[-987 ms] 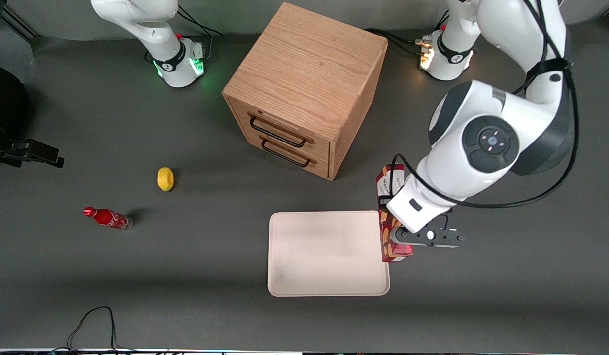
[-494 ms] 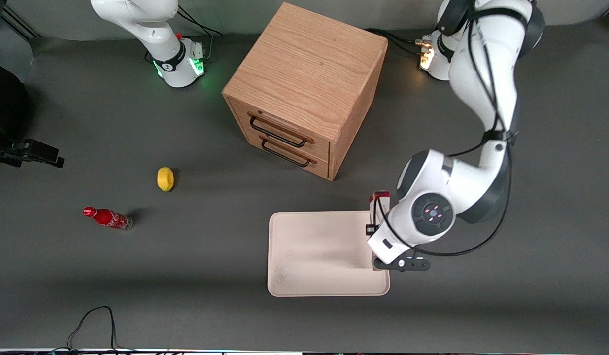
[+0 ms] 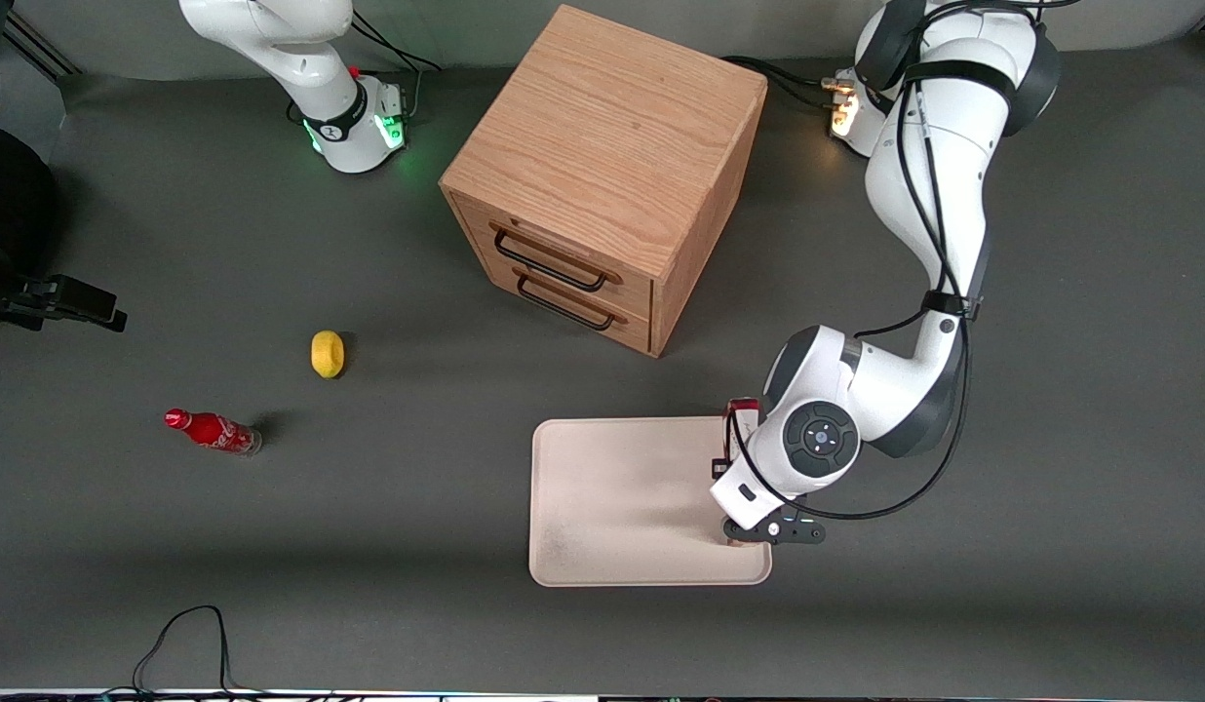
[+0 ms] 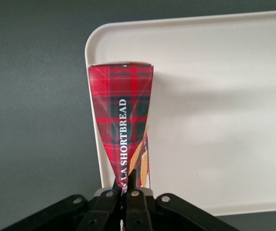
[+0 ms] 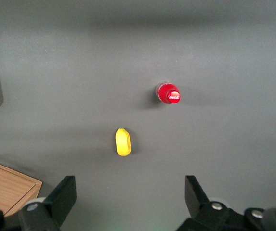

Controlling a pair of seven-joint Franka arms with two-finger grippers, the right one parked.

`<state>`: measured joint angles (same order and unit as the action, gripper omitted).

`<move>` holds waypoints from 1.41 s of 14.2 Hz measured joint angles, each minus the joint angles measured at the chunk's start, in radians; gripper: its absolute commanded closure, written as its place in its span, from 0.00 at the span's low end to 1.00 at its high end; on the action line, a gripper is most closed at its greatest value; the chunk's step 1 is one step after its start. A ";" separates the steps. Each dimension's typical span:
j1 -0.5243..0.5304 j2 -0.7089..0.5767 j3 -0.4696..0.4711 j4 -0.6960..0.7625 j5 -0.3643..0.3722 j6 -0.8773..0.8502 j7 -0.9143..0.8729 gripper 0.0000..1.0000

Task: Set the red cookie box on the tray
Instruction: 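Lower the box onto the tray and open the left gripper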

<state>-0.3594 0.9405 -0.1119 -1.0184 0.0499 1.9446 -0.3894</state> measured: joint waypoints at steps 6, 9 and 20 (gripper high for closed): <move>0.000 0.014 0.002 -0.008 0.008 0.050 -0.002 0.84; 0.000 0.017 0.003 -0.009 0.009 0.053 -0.006 0.00; 0.005 -0.104 0.008 0.016 0.016 -0.125 -0.081 0.00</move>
<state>-0.3539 0.8361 -0.1043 -1.0020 0.0658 1.8195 -0.4708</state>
